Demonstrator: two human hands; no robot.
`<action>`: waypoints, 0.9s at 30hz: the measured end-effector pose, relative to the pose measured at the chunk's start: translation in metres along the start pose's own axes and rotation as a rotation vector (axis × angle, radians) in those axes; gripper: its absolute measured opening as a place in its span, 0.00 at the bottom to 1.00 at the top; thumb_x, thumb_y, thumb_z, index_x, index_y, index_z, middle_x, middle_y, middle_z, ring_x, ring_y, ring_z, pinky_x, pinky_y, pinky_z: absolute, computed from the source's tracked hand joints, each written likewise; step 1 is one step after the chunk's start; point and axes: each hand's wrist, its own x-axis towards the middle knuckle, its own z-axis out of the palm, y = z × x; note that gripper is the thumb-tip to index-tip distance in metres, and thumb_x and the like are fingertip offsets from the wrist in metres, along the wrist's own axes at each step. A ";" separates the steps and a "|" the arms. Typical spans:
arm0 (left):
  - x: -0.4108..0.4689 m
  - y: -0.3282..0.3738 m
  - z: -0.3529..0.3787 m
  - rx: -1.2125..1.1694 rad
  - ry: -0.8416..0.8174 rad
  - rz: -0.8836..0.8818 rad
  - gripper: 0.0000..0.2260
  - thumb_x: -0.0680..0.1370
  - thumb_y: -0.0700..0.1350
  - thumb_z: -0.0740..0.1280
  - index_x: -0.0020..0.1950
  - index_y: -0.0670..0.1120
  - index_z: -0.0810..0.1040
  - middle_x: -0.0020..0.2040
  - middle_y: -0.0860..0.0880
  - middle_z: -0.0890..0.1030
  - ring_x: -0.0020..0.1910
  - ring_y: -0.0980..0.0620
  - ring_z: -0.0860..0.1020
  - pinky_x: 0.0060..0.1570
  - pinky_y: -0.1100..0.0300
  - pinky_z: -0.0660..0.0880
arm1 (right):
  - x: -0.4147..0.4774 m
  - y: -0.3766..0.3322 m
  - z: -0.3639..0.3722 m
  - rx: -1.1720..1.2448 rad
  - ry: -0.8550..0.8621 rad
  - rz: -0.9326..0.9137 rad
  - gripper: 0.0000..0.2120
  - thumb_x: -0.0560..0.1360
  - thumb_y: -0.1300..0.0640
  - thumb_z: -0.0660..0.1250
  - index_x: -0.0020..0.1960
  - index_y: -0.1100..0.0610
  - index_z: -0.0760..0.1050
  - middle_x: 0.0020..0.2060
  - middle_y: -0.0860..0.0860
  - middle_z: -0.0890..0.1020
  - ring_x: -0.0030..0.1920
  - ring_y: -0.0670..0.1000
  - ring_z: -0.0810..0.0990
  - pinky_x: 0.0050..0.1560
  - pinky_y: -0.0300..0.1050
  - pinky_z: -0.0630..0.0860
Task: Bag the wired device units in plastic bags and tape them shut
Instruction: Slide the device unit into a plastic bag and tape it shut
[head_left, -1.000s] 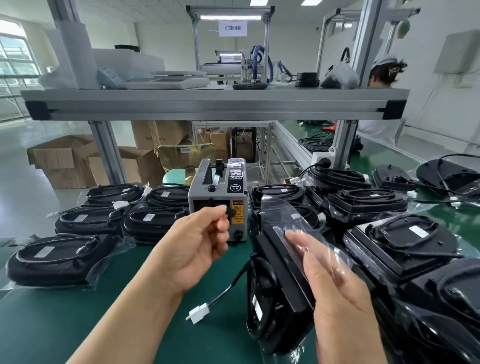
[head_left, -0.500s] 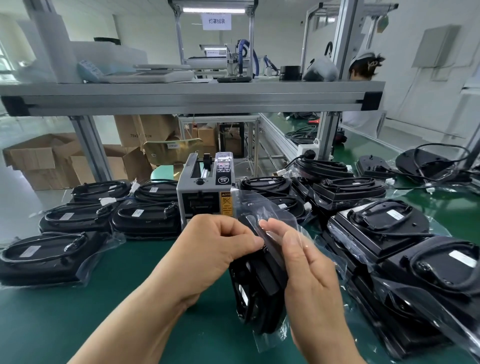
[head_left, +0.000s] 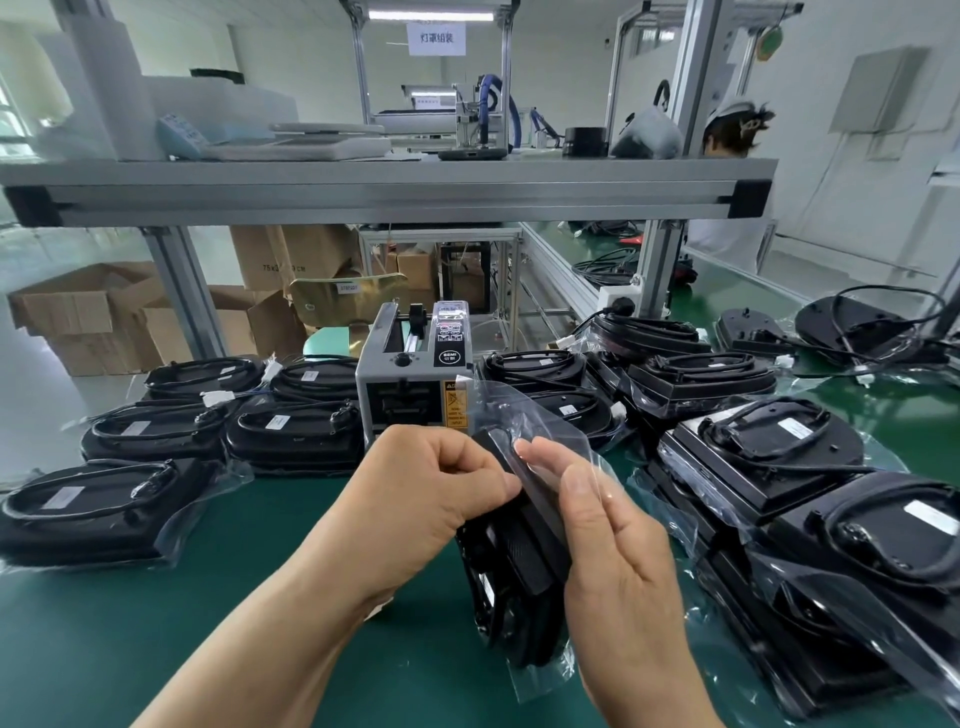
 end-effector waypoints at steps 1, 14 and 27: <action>0.000 0.000 0.000 0.002 0.000 0.005 0.07 0.71 0.43 0.77 0.35 0.44 0.83 0.30 0.49 0.82 0.30 0.56 0.78 0.35 0.65 0.75 | 0.000 0.000 0.000 0.004 -0.001 -0.001 0.16 0.78 0.42 0.56 0.56 0.39 0.81 0.51 0.40 0.85 0.54 0.45 0.84 0.53 0.46 0.80; -0.001 -0.011 0.008 0.063 0.203 0.046 0.11 0.62 0.54 0.77 0.41 0.57 0.80 0.30 0.61 0.69 0.29 0.62 0.67 0.29 0.69 0.68 | -0.002 0.002 0.002 0.068 -0.017 0.002 0.17 0.79 0.45 0.56 0.59 0.45 0.81 0.55 0.40 0.85 0.60 0.43 0.81 0.61 0.43 0.78; -0.007 -0.023 0.019 0.028 0.185 0.029 0.24 0.53 0.65 0.76 0.45 0.62 0.76 0.35 0.66 0.72 0.30 0.65 0.69 0.30 0.72 0.68 | -0.003 0.000 -0.004 0.035 -0.012 -0.029 0.18 0.80 0.45 0.54 0.60 0.44 0.80 0.55 0.36 0.84 0.60 0.37 0.80 0.56 0.27 0.73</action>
